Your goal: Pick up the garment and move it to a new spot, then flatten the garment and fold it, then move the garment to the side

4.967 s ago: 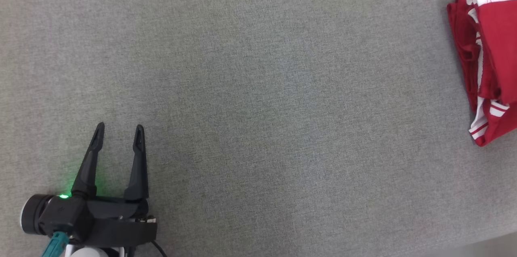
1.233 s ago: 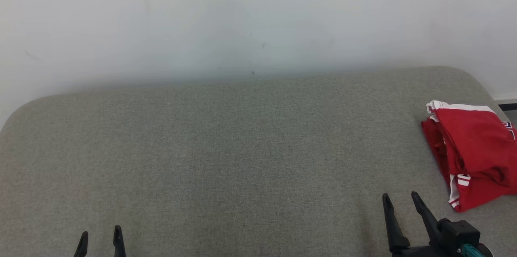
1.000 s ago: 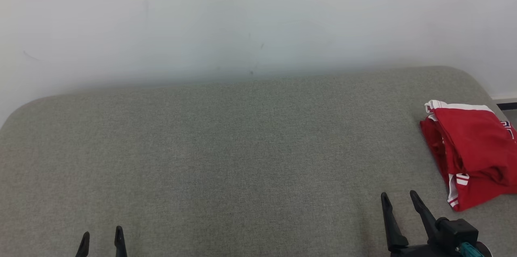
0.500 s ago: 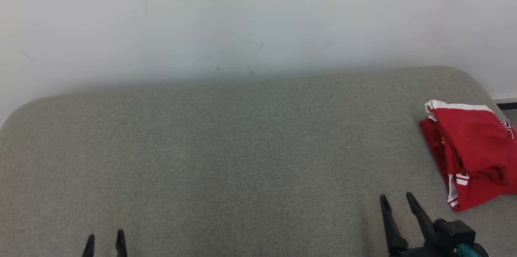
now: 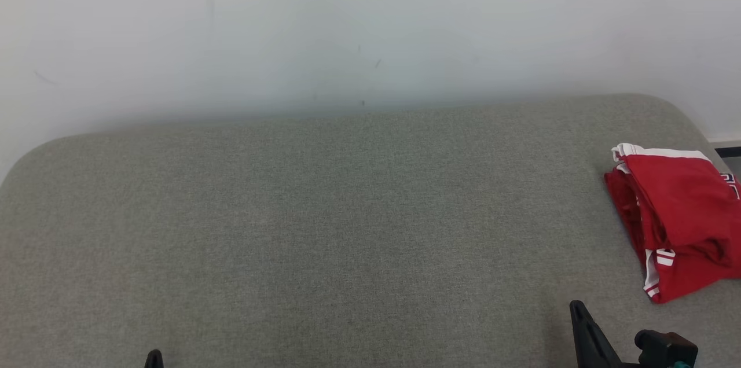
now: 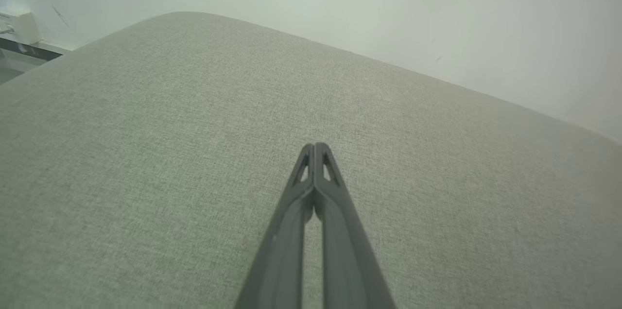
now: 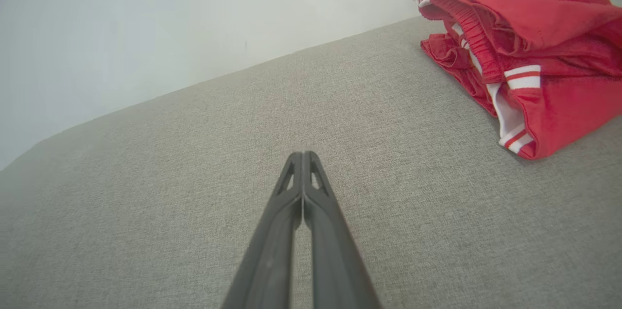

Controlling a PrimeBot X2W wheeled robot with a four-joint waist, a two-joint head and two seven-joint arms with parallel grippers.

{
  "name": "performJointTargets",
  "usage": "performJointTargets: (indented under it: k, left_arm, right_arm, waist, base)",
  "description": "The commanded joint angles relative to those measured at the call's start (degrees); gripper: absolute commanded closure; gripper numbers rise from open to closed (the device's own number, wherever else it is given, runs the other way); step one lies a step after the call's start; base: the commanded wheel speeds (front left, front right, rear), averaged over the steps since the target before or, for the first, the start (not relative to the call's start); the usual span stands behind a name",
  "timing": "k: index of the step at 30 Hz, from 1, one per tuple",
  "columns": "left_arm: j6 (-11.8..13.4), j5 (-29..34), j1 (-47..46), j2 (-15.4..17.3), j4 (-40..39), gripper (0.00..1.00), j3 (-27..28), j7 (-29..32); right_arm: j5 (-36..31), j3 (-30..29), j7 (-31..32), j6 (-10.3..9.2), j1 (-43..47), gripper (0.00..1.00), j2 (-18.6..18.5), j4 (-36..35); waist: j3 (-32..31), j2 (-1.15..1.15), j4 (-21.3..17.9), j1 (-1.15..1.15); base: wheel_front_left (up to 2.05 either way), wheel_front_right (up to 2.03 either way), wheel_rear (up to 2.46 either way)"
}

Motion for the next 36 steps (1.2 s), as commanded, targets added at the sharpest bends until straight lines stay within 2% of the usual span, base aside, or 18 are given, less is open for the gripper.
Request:
performJointTargets:
  k: [1, 18, 36]
  left_arm:
    - [-0.1, -2.6, -1.7, 0.3, -1.0, 1.0, 0.0, 0.5]
    - [-0.2, -18.8, -4.0, 0.4, -1.5, 1.0, -0.4, 4.4]
    - [-0.2, -32.3, -6.1, 0.5, -1.7, 1.0, -0.7, 7.9]
  right_arm:
    - [2.3, -0.5, 0.4, -0.01, -1.3, 1.0, 0.1, -1.3]
    - [17.9, -2.6, 4.4, -0.03, -2.3, 1.0, 0.8, -3.3]
    - [30.8, -4.4, 7.8, -0.05, -3.2, 1.0, 1.4, -5.0]
  waist:
    - [0.0, 0.0, 0.0, 0.0]
    - [0.4, 0.0, 0.5, 0.0]
    - [0.7, 0.0, 1.0, 0.0]
  base:
    - [0.0, 0.0, 0.0]
    - [0.0, 0.0, 0.0]
    - [0.0, 0.0, 0.0]
